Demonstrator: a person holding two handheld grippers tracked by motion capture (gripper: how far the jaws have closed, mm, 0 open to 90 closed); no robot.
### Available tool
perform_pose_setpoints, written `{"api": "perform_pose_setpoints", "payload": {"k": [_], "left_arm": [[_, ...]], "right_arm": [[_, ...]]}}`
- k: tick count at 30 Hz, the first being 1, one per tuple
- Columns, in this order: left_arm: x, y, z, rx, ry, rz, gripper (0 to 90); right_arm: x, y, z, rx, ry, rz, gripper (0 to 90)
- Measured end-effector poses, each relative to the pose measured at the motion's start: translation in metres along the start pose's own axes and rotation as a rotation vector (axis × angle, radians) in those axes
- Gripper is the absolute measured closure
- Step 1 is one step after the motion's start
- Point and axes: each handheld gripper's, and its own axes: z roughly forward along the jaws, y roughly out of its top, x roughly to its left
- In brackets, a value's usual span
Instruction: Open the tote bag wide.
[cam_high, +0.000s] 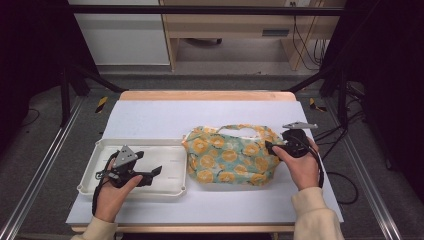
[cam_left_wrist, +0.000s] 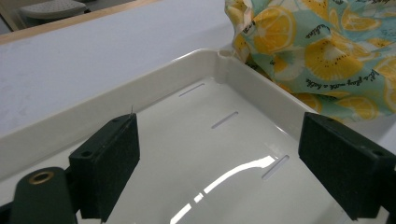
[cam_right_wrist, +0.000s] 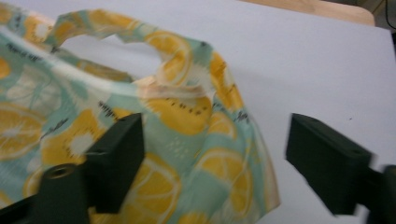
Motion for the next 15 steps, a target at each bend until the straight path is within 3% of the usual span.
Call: {"api": "perform_pose_setpoints", "payload": {"k": [1, 2, 3, 7, 10, 11, 15], "left_arm": [[0.000, 0.000, 0.000, -0.001, 0.000, 0.000, 12.7], [0.000, 0.000, 0.000, -0.001, 0.000, 0.000, 12.7], [0.000, 0.000, 0.000, -0.002, -0.002, -0.001, 12.8], [-0.005, 0.004, 0.001, 0.001, -0.004, 0.017, 14.5], [-0.011, 0.009, 0.001, 0.002, -0.014, 0.032, 15.6], [-0.013, 0.010, 0.002, -0.001, -0.016, 0.036, 16.0], [-0.024, 0.019, 0.006, 0.000, -0.035, 0.070, 17.2]], "right_arm": [[0.001, -0.003, -0.001, -0.003, 0.013, -0.003, 34.6], [0.001, -0.003, -0.001, -0.003, 0.013, -0.003, 34.6], [0.007, -0.013, -0.006, -0.001, 0.039, -0.034, 54.6], [0.016, -0.030, -0.016, -0.022, 0.061, -0.076, 80.6], [0.024, -0.042, -0.029, -0.082, 0.079, -0.106, 86.8], [0.028, -0.046, -0.036, -0.121, 0.099, -0.125, 87.3], [0.037, -0.064, -0.052, -0.186, 0.142, -0.165, 87.7]]}}
